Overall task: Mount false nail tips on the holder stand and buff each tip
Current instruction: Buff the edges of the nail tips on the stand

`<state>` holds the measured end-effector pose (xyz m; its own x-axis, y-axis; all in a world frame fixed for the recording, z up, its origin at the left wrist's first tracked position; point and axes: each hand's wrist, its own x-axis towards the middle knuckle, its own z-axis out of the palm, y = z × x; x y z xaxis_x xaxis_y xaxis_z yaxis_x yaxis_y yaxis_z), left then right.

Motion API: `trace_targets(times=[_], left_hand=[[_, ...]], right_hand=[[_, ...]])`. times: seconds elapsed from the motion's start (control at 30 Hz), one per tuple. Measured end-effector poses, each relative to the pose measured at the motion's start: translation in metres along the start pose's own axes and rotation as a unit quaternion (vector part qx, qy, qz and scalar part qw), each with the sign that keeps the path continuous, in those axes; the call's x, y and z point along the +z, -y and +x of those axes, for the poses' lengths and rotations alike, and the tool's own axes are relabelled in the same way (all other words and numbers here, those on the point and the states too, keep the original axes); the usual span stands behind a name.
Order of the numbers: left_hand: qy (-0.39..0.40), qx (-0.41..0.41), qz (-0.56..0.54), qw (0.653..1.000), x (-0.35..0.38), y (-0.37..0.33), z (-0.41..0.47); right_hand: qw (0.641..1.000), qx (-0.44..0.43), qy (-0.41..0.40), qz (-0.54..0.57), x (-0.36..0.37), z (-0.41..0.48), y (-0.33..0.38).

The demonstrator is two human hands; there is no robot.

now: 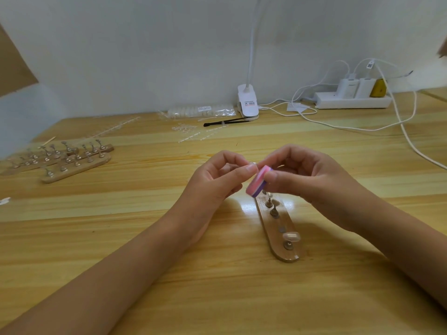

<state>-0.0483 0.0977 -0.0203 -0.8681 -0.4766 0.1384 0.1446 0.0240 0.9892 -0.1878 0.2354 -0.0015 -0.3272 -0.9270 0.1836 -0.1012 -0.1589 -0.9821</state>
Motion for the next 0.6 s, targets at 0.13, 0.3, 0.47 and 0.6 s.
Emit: trace_targets(times=[0.13, 0.3, 0.47, 0.6], left_hand=[[-0.008, -0.010, 0.002, 1.000, 0.0001, -0.0007, 0.0004], [-0.015, -0.012, -0.005, 1.000, 0.0001, 0.0009, 0.0010], [-0.025, -0.009, -0.021, 0.999, -0.0005, 0.0008, 0.0014], [-0.011, -0.004, -0.024, 1.000, -0.0002, 0.0008, 0.0008]], right_hand=[[0.998, -0.021, -0.050, 0.010, 0.0006, 0.0006, 0.0005], [0.998, -0.025, -0.061, 0.010, -0.0018, 0.0010, 0.0014], [0.997, -0.037, -0.063, -0.008, 0.0023, 0.0008, 0.0007], [0.999, -0.026, -0.041, -0.020, 0.0003, 0.0002, 0.0018]])
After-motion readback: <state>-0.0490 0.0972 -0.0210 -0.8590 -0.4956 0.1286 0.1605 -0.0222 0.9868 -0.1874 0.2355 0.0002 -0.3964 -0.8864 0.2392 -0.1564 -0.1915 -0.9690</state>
